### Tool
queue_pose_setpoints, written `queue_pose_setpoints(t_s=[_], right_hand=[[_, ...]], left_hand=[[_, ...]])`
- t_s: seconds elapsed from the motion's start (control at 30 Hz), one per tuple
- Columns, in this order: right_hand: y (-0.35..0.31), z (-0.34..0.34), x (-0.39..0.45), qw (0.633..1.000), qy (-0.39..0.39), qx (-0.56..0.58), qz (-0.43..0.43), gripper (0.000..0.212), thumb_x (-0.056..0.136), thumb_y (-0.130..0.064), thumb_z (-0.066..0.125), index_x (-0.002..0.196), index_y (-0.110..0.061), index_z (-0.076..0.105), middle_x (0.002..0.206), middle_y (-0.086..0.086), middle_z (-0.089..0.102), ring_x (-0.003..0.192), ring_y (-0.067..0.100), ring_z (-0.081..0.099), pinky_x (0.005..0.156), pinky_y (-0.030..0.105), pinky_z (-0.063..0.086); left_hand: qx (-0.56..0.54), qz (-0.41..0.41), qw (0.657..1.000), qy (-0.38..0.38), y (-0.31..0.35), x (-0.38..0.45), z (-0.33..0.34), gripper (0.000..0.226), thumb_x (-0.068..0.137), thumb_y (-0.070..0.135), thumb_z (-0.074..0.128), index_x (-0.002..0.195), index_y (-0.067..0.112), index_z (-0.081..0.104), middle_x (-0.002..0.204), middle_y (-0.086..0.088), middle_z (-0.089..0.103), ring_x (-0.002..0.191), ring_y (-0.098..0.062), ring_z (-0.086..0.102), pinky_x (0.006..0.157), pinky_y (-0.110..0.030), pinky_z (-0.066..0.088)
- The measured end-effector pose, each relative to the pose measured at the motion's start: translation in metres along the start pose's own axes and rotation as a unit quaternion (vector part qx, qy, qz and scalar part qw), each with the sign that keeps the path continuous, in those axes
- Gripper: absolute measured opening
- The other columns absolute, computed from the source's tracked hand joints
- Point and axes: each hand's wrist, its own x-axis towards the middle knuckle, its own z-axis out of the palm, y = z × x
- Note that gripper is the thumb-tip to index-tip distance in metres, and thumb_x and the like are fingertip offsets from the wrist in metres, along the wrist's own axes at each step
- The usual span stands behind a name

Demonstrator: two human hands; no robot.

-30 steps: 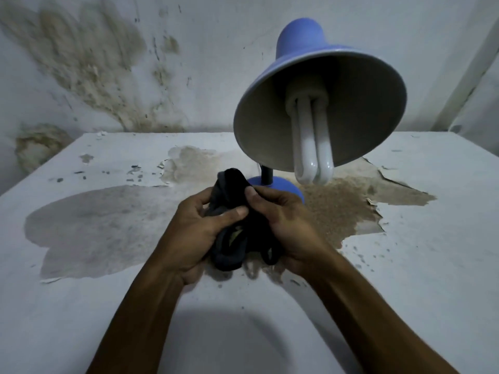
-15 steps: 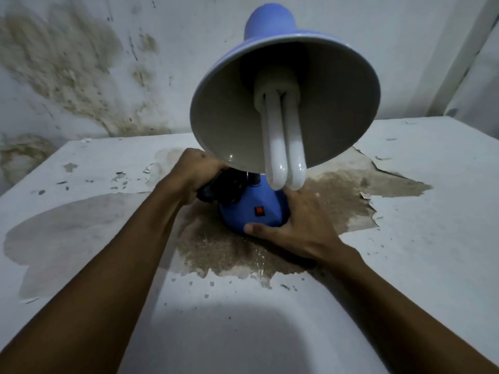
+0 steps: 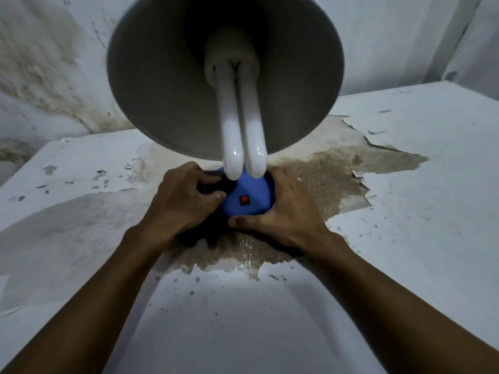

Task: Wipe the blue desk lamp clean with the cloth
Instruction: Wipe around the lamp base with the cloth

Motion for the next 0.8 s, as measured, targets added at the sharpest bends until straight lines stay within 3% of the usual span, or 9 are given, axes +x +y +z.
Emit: queue_pose_setpoints(t_s=[0.13, 0.23, 0.3, 0.4, 0.47, 0.57, 0.67, 0.73, 0.8], right_hand=[[0.001, -0.001, 0.000, 1.000, -0.004, 0.020, 0.000, 0.119, 0.051, -0.071, 0.082, 0.146, -0.021, 0.033, 0.134, -0.002, 0.054, 0.118, 0.019, 0.054, 0.099, 0.043, 0.049], [0.001, -0.002, 0.000, 1.000, -0.013, 0.026, 0.010, 0.133, 0.050, -0.070, 0.084, 0.155, -0.018, 0.020, 0.149, 0.001, 0.046, 0.132, 0.023, 0.048, 0.108, 0.046, 0.043], [0.001, -0.002, 0.000, 0.999, -0.009, 0.035, 0.010, 0.137, 0.048, -0.070, 0.085, 0.156, -0.018, 0.017, 0.149, 0.001, 0.046, 0.133, 0.023, 0.047, 0.107, 0.047, 0.044], [0.001, -0.003, 0.001, 0.999, -0.006, 0.051, 0.003, 0.139, 0.049, -0.065, 0.087, 0.156, -0.018, 0.014, 0.150, 0.002, 0.045, 0.135, 0.024, 0.046, 0.108, 0.048, 0.043], [0.002, -0.002, 0.001, 0.999, -0.006, 0.051, 0.000, 0.140, 0.049, -0.066, 0.087, 0.157, -0.018, 0.011, 0.152, 0.002, 0.043, 0.137, 0.025, 0.044, 0.110, 0.050, 0.040], [0.002, 0.000, 0.001, 0.999, -0.001, 0.051, 0.007, 0.143, 0.045, -0.069, 0.085, 0.157, -0.022, 0.009, 0.151, 0.001, 0.043, 0.136, 0.026, 0.044, 0.107, 0.049, 0.044], [0.003, 0.000, 0.001, 0.998, 0.003, 0.055, 0.002, 0.144, 0.044, -0.069, 0.085, 0.156, -0.021, 0.009, 0.149, 0.000, 0.045, 0.133, 0.023, 0.047, 0.104, 0.047, 0.046], [0.003, 0.000, 0.001, 0.998, 0.003, 0.057, -0.001, 0.144, 0.045, -0.069, 0.084, 0.157, -0.020, 0.009, 0.149, 0.000, 0.046, 0.133, 0.024, 0.048, 0.105, 0.047, 0.046], [0.004, 0.001, 0.001, 0.998, -0.001, 0.063, 0.002, 0.144, 0.044, -0.071, 0.082, 0.156, -0.022, 0.008, 0.150, 0.000, 0.045, 0.136, 0.026, 0.046, 0.106, 0.049, 0.045]], left_hand=[[-0.041, -0.096, 0.994, -0.020, 0.000, 0.025, -0.003, 0.053, 0.083, 0.047, 0.054, 0.119, 0.010, 0.066, 0.120, -0.016, 0.064, 0.113, -0.037, 0.057, 0.096, -0.042, 0.046], [0.013, -0.015, 0.997, -0.077, -0.022, 0.038, -0.001, 0.077, 0.062, 0.066, 0.034, 0.111, 0.017, 0.067, 0.110, -0.011, 0.067, 0.103, -0.032, 0.061, 0.091, -0.049, 0.050], [0.043, 0.047, 0.995, -0.077, -0.017, 0.027, -0.005, 0.063, 0.068, 0.058, 0.039, 0.107, 0.020, 0.071, 0.104, -0.004, 0.069, 0.098, -0.026, 0.064, 0.088, -0.044, 0.051], [0.049, 0.089, 0.992, -0.071, 0.002, -0.009, -0.012, 0.032, 0.082, 0.031, 0.062, 0.111, 0.029, 0.073, 0.104, 0.006, 0.065, 0.093, -0.014, 0.061, 0.083, -0.031, 0.049], [0.027, 0.085, 0.995, -0.049, 0.000, -0.014, -0.011, 0.030, 0.084, 0.028, 0.066, 0.112, 0.028, 0.073, 0.104, 0.003, 0.067, 0.093, -0.015, 0.063, 0.082, -0.032, 0.050], [0.040, 0.034, 0.999, -0.010, -0.008, 0.016, -0.005, 0.054, 0.073, 0.055, 0.047, 0.102, 0.019, 0.075, 0.101, -0.003, 0.071, 0.096, -0.023, 0.065, 0.087, -0.042, 0.051], [0.037, 0.034, 0.999, -0.001, -0.011, 0.031, 0.000, 0.062, 0.068, 0.062, 0.040, 0.096, 0.018, 0.073, 0.099, -0.001, 0.072, 0.093, -0.022, 0.067, 0.087, -0.045, 0.052], [0.050, 0.059, 0.997, -0.018, -0.004, 0.017, 0.003, 0.047, 0.072, 0.053, 0.049, 0.101, 0.025, 0.075, 0.096, 0.004, 0.069, 0.089, -0.019, 0.064, 0.083, -0.037, 0.051], [0.048, 0.086, 0.995, -0.027, -0.001, -0.007, 0.000, 0.028, 0.079, 0.029, 0.064, 0.105, 0.030, 0.075, 0.092, 0.011, 0.061, 0.083, -0.012, 0.059, 0.074, -0.025, 0.045]])
